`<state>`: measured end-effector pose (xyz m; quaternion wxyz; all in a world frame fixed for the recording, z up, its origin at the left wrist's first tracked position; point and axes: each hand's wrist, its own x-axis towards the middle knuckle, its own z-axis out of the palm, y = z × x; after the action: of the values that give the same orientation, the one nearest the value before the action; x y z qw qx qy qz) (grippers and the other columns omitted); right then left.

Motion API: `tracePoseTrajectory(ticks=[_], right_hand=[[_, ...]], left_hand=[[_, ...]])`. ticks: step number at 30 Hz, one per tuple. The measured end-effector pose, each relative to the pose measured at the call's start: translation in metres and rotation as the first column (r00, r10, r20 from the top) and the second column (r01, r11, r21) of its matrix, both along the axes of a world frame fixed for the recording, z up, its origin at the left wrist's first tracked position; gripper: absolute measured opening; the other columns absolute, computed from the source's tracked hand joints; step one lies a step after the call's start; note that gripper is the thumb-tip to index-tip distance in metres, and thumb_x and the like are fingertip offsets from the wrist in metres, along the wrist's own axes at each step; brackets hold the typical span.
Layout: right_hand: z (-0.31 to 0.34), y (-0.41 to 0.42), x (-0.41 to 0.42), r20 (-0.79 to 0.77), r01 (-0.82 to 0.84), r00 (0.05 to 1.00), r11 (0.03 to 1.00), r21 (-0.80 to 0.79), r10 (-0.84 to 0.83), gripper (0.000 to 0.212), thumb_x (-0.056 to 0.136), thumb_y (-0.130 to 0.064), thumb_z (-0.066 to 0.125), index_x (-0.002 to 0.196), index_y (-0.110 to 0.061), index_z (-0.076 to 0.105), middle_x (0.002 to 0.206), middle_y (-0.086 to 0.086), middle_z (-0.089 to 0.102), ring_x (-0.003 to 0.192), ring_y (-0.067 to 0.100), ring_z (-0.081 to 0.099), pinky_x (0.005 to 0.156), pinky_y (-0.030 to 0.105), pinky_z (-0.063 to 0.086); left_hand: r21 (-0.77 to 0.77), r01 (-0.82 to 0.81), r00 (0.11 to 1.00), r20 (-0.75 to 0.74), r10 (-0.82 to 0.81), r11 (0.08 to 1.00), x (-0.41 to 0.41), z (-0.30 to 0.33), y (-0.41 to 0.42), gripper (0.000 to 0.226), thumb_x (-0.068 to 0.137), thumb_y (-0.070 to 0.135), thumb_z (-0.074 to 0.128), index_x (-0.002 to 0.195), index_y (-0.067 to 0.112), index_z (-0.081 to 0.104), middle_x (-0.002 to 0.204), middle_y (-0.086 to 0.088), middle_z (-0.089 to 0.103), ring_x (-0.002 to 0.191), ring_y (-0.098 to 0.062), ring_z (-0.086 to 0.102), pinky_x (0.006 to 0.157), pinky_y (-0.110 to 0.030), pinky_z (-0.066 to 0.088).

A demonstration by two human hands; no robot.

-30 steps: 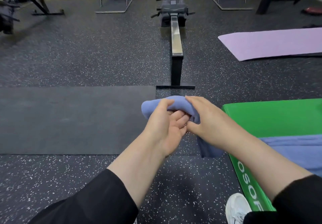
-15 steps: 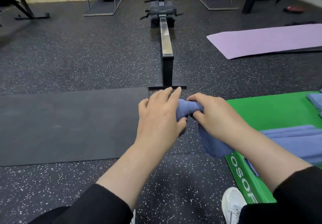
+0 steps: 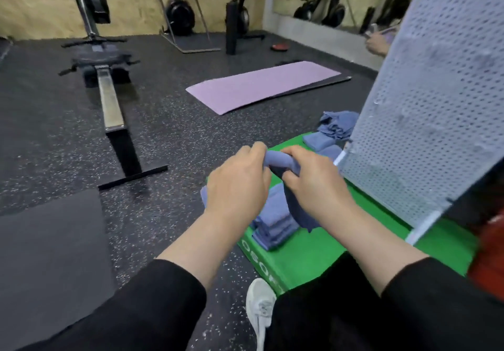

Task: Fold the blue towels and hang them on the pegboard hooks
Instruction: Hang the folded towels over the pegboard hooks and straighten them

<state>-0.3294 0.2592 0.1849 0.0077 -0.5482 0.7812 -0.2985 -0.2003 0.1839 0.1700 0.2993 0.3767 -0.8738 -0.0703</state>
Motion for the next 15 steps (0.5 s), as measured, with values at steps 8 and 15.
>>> tracePoseTrajectory(ticks=[8, 15], right_hand=[[0.008, 0.117, -0.135, 0.063, 0.304, 0.952, 0.945, -0.119, -0.298, 0.032, 0.091, -0.016, 0.058, 0.121, -0.024, 0.067, 0.107, 0.008, 0.073, 0.1, 0.032, 0.062, 0.077, 0.042, 0.044], [-0.036, 0.181, -0.216, 0.176, 0.409, 0.905, 0.907, -0.098, -0.388, 0.037, 0.089, -0.011, 0.061, 0.124, -0.023, 0.067, 0.112, 0.003, 0.072, 0.102, 0.025, 0.062, 0.081, 0.033, 0.042]], left_hand=[[0.023, 0.239, 0.971, -0.016, -0.239, 0.971, -0.162, 0.009, 0.068, 0.016, 0.094, 0.029, 0.056, 0.108, 0.021, 0.056, 0.095, -0.008, 0.069, 0.087, -0.037, 0.063, 0.061, -0.04, 0.044], [0.125, 0.311, 0.948, 0.033, -0.318, 0.942, -0.257, -0.019, 0.119, 0.018, 0.095, 0.029, 0.055, 0.111, 0.027, 0.062, 0.093, -0.009, 0.072, 0.088, -0.038, 0.065, 0.067, -0.043, 0.051]])
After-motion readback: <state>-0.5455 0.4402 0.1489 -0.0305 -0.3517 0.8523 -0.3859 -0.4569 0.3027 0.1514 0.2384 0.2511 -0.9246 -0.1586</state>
